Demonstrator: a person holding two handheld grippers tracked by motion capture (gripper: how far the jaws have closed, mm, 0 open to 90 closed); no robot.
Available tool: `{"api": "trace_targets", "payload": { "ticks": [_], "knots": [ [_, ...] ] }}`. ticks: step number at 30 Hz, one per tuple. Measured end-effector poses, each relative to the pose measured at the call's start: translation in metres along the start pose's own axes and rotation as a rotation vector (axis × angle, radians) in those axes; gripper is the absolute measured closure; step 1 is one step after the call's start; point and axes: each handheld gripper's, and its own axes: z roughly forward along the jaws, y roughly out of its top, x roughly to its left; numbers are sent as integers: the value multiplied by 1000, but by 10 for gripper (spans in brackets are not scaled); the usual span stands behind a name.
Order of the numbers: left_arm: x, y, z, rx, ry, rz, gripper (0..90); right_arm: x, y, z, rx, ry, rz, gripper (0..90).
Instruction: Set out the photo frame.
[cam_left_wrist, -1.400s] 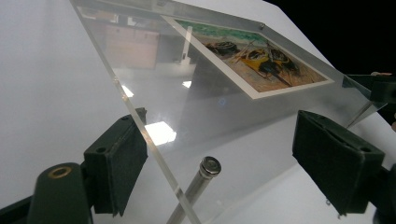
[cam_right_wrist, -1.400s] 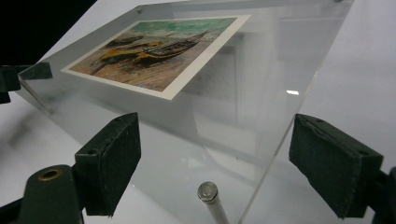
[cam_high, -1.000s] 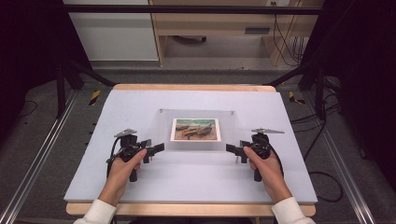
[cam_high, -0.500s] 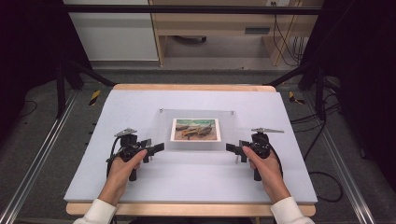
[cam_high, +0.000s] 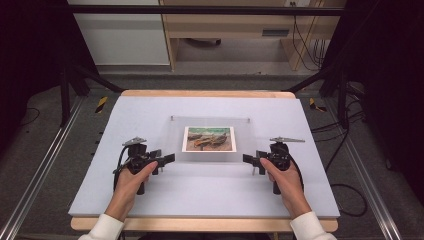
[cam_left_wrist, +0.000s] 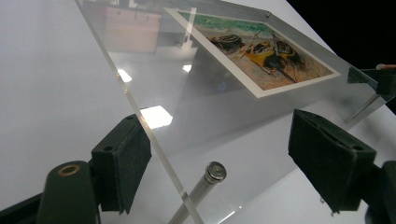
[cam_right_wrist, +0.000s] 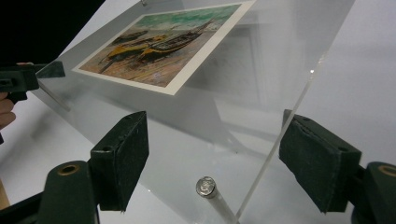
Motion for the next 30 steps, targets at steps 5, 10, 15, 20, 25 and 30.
{"api": "trace_targets", "payload": {
  "ticks": [5, 10, 15, 20, 25, 30],
  "knots": [
    [-2, -1, -2, 3, 6, 20, 221, 3, -1, -2, -1, -12, -15, 258],
    [-5, -3, -5, -1, 13, 22, 242, 5, -3, -6, -6, -18, -26, 274],
    [-7, -5, -8, -12, 27, 24, 270, 7, -5, -10, -15, -18, -27, 309],
    [-12, -9, -13, -20, 44, 37, 305, 9, -7, -13, -30, -34, -58, 344],
    [-15, -11, -18, -17, 51, 54, 319, 13, -10, -18, -30, -38, -82, 364],
    [-17, -14, -22, -16, 55, 77, 342, 15, -13, -22, -37, -45, -98, 398]
  ]
}}
